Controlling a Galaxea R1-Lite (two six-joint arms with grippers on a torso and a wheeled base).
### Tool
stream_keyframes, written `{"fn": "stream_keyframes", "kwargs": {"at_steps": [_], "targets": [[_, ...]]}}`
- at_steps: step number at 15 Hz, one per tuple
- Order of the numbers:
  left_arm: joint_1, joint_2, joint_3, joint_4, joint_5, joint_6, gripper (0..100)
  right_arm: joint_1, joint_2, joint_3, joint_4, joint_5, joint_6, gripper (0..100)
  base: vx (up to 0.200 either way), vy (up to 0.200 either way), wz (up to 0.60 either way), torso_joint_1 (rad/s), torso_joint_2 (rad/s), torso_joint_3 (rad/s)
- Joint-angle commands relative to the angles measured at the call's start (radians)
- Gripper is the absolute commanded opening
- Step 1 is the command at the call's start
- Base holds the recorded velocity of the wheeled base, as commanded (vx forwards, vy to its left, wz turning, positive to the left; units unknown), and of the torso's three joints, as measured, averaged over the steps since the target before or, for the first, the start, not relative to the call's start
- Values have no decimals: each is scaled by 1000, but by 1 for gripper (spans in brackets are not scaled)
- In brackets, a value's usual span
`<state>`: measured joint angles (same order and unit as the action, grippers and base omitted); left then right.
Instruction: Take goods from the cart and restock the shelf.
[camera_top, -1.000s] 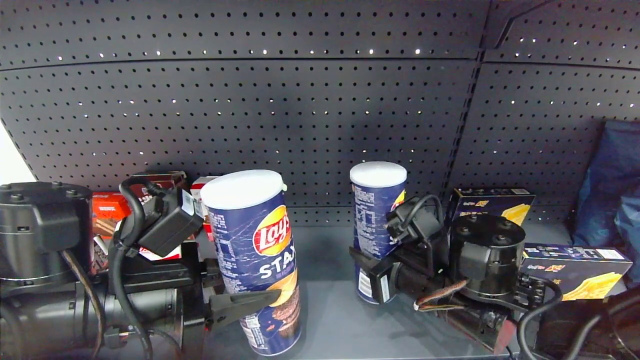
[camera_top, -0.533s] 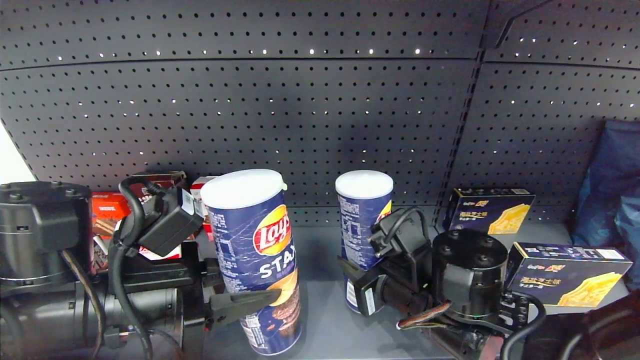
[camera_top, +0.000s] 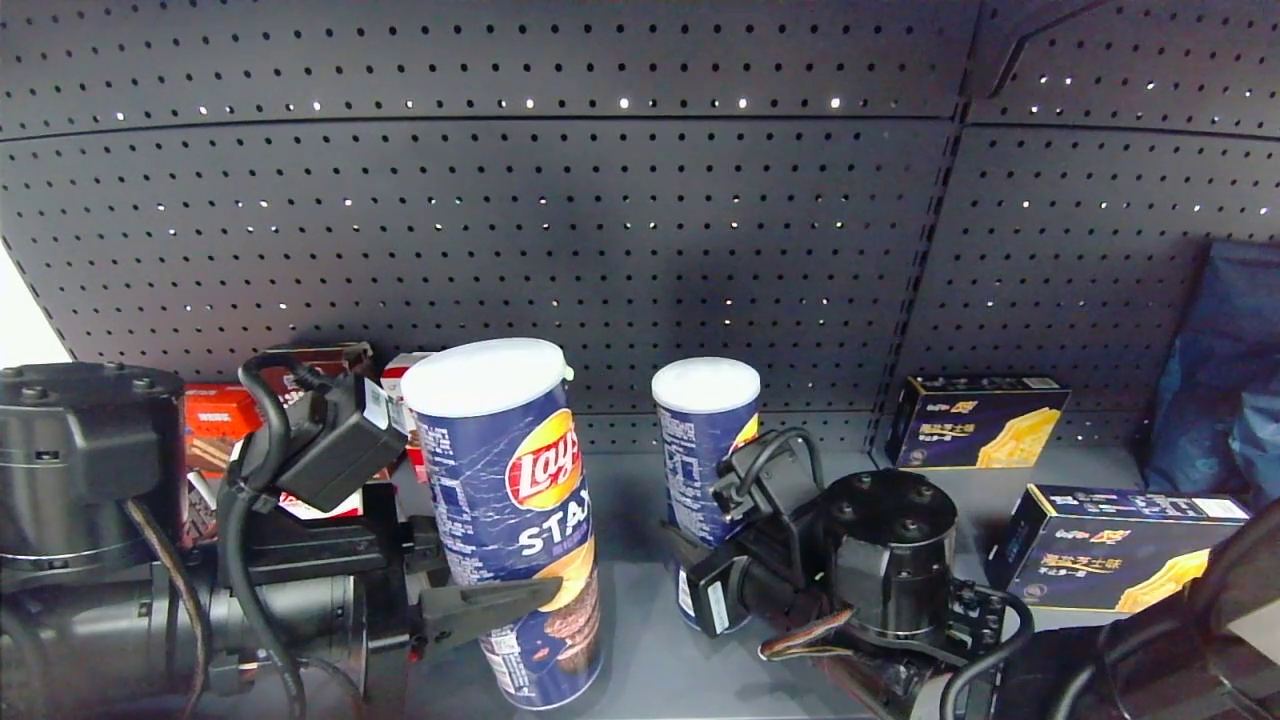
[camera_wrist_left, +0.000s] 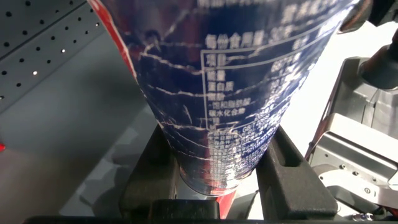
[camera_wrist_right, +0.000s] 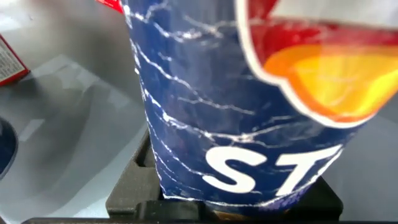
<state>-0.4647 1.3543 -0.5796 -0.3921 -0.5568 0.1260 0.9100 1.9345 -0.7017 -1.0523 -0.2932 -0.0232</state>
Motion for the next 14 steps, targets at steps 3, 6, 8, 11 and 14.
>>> {"fn": "stream_keyframes", "kwargs": {"at_steps": [3, 6, 8, 11, 14], "targets": [[0, 0, 1, -1, 0, 0, 0, 7, 3, 34, 2, -1, -1, 0, 0, 0, 0, 0, 0, 0], [-2, 0, 3, -1, 0, 0, 0, 21, -6, 62, 0, -30, 0, 100, 0, 0, 0, 0, 0, 0], [-2, 0, 1, -1, 0, 0, 0, 23, -12, 64, 0, -30, -1, 100, 0, 0, 0, 0, 0, 0], [-2, -6, 3, -1, 0, -2, 0, 35, -63, 99, -9, -26, 0, 100, 0, 0, 0, 0, 0, 0], [-2, -10, 4, 1, 0, -2, 0, 36, -150, 197, -52, -15, 0, 100, 0, 0, 0, 0, 0, 0]]}}
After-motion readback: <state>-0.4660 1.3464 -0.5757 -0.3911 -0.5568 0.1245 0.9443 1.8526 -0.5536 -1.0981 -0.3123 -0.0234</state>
